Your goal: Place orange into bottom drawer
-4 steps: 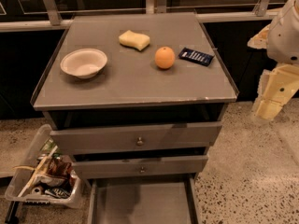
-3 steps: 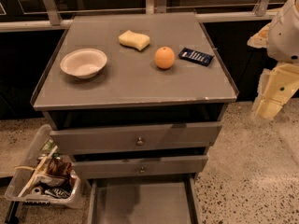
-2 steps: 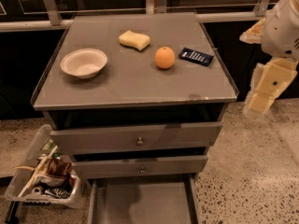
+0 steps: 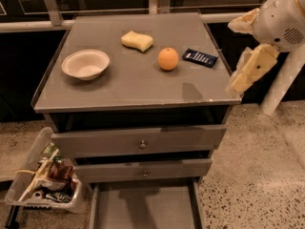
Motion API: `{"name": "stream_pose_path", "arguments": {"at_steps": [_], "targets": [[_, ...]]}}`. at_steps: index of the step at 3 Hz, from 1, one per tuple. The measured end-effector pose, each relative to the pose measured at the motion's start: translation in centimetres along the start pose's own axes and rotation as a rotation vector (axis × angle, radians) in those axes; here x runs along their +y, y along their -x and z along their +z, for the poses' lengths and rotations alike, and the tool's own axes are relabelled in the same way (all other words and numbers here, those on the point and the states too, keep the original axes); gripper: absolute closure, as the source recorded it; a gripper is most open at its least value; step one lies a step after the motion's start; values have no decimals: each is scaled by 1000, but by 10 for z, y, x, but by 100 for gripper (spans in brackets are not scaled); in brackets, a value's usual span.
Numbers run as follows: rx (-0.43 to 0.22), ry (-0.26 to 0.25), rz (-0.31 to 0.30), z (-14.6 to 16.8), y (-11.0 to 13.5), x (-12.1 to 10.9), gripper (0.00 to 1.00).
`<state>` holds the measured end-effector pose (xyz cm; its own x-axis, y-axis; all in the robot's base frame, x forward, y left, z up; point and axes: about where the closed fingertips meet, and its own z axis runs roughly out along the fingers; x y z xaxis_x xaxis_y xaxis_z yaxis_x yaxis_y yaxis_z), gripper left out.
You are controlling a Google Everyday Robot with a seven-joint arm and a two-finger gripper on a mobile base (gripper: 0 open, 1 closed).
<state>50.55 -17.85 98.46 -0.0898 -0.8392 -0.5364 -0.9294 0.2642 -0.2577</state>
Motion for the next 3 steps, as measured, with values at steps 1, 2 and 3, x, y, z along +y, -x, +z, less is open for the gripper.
{"name": "stream_pose_path", "arguments": {"at_steps": [1, 2, 3], "targets": [[-120, 11, 49, 19, 9, -16, 0], [-120, 11, 49, 19, 9, -16, 0], [-155, -16, 49, 30, 16, -22, 0]]}}
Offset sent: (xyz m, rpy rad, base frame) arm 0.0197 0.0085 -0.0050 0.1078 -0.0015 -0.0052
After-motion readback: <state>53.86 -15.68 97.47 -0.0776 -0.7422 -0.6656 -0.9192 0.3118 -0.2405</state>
